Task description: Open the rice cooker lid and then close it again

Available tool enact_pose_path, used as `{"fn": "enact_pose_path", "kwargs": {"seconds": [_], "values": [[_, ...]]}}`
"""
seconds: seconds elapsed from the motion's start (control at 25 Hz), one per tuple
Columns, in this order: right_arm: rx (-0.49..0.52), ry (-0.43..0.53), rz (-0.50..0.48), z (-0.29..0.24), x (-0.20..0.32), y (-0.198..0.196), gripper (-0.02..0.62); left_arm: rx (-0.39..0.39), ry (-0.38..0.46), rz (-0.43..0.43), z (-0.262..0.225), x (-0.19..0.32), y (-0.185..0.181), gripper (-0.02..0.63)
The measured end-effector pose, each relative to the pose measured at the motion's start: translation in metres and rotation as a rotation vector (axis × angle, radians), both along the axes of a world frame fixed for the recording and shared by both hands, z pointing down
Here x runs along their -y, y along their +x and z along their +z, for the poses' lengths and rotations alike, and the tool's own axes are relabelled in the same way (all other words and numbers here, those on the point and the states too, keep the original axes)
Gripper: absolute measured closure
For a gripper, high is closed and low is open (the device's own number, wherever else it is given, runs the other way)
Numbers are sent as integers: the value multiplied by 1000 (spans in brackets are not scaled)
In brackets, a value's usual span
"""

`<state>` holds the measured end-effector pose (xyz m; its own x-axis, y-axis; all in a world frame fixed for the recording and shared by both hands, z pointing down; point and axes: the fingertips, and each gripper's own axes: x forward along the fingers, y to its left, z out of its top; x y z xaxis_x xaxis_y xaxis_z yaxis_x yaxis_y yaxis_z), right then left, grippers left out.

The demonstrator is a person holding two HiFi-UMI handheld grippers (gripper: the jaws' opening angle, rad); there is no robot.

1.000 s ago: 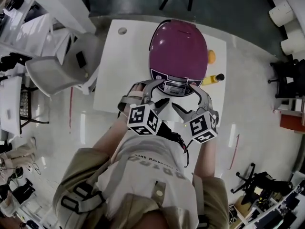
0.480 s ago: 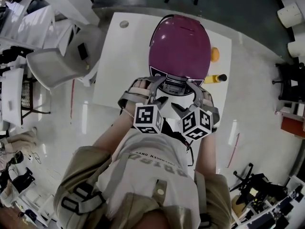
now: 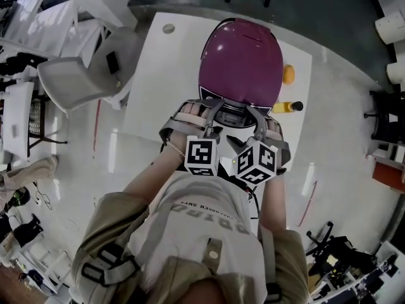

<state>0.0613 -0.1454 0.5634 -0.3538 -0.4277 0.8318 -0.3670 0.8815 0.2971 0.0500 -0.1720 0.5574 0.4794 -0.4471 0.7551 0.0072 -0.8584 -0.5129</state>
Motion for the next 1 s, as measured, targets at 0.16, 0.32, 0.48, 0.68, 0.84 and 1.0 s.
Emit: {"fn": "enact_pose_path", "kwargs": {"seconds": [0.16, 0.32, 0.48, 0.68, 0.84, 1.0], "values": [[-7, -4, -12, 3, -1, 0, 179, 31, 5, 8, 5, -1, 3, 191], [-14, -7, -18, 4, 2, 0, 178, 62, 11, 14, 10, 2, 2, 184], [-19, -6, -22, 3, 2, -1, 178, 78, 22, 19, 11, 2, 0, 181], [-23, -5, -22, 5, 1, -2, 169, 103, 37, 26, 13, 3, -1, 181], [-23, 2, -22, 6, 2, -2, 170, 113, 50, 28, 15, 4, -1, 181], [-29, 2, -25, 7, 2, -1, 170, 128, 52, 31, 15, 5, 0, 181]]}}
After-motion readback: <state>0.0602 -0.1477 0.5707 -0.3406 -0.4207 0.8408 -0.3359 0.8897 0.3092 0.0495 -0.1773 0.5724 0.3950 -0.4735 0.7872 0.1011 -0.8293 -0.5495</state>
